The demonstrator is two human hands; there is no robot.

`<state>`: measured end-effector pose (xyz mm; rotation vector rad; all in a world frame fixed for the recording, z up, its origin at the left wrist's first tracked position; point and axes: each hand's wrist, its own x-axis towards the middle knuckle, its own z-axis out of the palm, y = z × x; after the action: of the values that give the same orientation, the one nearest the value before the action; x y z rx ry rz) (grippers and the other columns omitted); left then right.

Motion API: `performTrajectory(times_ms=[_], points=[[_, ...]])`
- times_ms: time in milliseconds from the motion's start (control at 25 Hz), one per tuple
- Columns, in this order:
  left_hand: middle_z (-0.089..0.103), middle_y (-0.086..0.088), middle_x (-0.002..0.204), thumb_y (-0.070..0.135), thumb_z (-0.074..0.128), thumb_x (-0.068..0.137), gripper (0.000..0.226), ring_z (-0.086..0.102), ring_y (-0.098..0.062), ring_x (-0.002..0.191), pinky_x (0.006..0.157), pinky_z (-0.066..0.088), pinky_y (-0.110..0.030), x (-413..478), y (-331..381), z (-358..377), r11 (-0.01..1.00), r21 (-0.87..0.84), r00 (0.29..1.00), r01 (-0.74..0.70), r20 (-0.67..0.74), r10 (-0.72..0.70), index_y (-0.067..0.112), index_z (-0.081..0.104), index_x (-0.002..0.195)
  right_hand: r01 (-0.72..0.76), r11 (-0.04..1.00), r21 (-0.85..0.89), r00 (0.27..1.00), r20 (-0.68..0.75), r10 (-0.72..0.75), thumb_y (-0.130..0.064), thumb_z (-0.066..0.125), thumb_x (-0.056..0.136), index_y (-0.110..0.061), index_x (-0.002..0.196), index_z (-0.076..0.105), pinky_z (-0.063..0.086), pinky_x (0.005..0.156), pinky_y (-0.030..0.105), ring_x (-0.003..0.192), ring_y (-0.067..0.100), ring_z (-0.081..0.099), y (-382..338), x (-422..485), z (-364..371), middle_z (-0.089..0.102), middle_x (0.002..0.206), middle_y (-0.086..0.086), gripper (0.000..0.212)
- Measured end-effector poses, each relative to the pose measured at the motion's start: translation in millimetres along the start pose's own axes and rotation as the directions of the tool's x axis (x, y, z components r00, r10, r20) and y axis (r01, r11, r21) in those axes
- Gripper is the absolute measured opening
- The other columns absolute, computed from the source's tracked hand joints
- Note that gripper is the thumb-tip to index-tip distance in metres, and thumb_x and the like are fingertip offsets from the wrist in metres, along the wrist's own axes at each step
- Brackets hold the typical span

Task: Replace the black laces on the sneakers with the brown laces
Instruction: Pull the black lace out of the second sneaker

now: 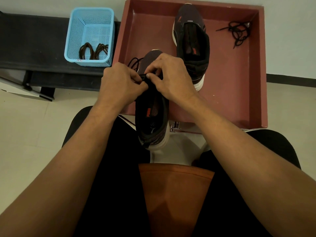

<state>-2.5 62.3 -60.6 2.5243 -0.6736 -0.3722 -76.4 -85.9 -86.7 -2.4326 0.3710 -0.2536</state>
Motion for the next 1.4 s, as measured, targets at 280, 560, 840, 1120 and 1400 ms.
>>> performTrajectory(times_ms=[280,560,840,1120,1400], points=[[0.066,0.011,0.073,0.036,0.082,0.08,0.017,0.072,-0.021,0.095,0.09,0.06,-0.04,4.0,0.1,2.5,1.0,-0.01,1.0,0.03,0.003,-0.03,0.023,0.083,0.091,-0.099,0.884,0.457,0.985,-0.081,0.153,-0.008,0.054,0.107,-0.006,0.109,0.062,0.058,0.057,0.022,0.065,0.009,0.075,-6.0,-1.6,-27.5,0.076,0.083,0.001,0.008],[0.063,0.014,0.072,0.034,0.082,0.083,0.018,0.07,-0.011,0.085,0.081,0.054,-0.026,5.5,0.0,2.0,1.0,0.008,1.0,0.031,-0.008,-0.03,0.02,0.083,0.095,-0.012,0.997,0.076,0.893,-0.447,0.045,-0.021,0.06,0.102,-0.014,0.118,0.073,0.057,0.079,0.02,0.091,0.006,0.067,9.5,2.7,-54.7,0.068,0.108,-0.004,0.022],[0.062,0.012,0.071,0.032,0.081,0.086,0.019,0.067,-0.008,0.078,0.073,0.048,-0.021,4.6,2.6,0.6,1.0,0.021,1.0,-0.005,0.0,0.005,0.017,0.083,0.097,0.13,0.977,-0.168,0.984,-0.097,-0.147,-0.011,0.071,0.095,-0.013,0.118,0.077,0.052,0.092,0.014,0.095,0.005,0.06,-8.6,-6.8,-32.3,0.056,0.139,0.001,0.023],[0.068,0.008,0.073,0.034,0.079,0.085,0.019,0.071,-0.012,0.081,0.084,0.059,-0.032,5.8,0.7,2.3,0.999,0.003,0.999,-0.039,0.006,0.039,0.017,0.083,0.093,0.033,0.941,-0.336,0.997,0.071,-0.01,-0.026,0.069,0.098,-0.023,0.113,0.079,0.057,0.091,0.036,0.108,0.023,0.067,-5.9,-2.4,-12.3,0.072,0.115,0.005,0.018],[0.068,0.009,0.072,0.034,0.079,0.084,0.02,0.071,-0.012,0.082,0.086,0.06,-0.034,5.9,0.2,2.9,0.999,0.0,0.999,-0.042,-0.006,0.042,0.017,0.084,0.092,-0.04,0.908,-0.417,0.997,0.047,0.066,-0.021,0.066,0.101,-0.017,0.111,0.075,0.057,0.084,0.036,0.097,0.023,0.069,-6.1,3.8,-2.2,0.072,0.106,0.007,0.014]])
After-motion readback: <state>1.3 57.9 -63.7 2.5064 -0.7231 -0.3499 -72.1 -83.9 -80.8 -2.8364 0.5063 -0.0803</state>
